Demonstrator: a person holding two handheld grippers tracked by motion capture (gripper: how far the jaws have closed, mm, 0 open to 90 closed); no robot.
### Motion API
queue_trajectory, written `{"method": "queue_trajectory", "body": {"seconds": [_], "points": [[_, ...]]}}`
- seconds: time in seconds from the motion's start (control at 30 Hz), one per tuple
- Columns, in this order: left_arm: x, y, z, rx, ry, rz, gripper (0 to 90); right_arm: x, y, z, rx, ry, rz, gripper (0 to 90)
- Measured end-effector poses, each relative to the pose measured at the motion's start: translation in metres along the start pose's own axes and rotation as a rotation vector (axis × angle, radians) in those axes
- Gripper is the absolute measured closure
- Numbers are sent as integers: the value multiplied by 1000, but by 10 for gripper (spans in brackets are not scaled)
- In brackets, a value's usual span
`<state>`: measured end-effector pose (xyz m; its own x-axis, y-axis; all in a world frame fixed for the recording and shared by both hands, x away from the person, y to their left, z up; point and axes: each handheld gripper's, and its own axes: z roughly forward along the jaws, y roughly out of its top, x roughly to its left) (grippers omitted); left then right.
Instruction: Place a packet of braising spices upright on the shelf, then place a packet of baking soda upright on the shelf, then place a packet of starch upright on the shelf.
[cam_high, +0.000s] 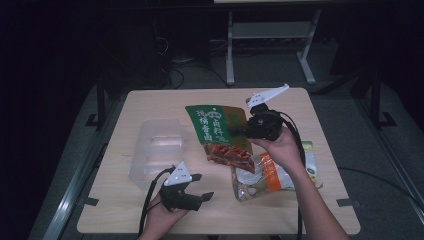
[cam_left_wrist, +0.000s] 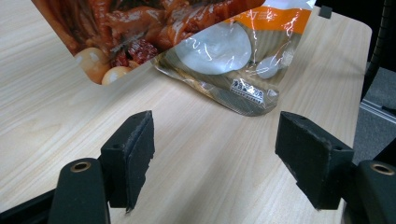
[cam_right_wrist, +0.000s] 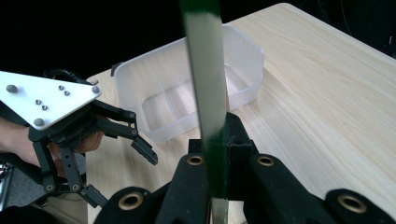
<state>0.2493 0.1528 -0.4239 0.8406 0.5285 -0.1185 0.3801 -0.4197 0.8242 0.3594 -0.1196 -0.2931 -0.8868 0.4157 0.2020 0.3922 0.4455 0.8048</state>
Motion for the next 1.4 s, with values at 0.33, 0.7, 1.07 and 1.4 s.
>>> {"method": "queue_trajectory", "body": {"seconds": [0.33,0.7,1.07,1.4], "points": [[-2,1,0,0,-13,19,265,-3,-1,-4,12,-16,10,896],[-3,2,1,-1,-32,26,255,-5,9,-5,-1,-18,4,897],[-5,1,-5,-16,-26,17,255,1,45,9,-31,6,-39,896],[-6,1,-6,5,-17,49,255,1,79,33,-30,34,-86,896]]}}
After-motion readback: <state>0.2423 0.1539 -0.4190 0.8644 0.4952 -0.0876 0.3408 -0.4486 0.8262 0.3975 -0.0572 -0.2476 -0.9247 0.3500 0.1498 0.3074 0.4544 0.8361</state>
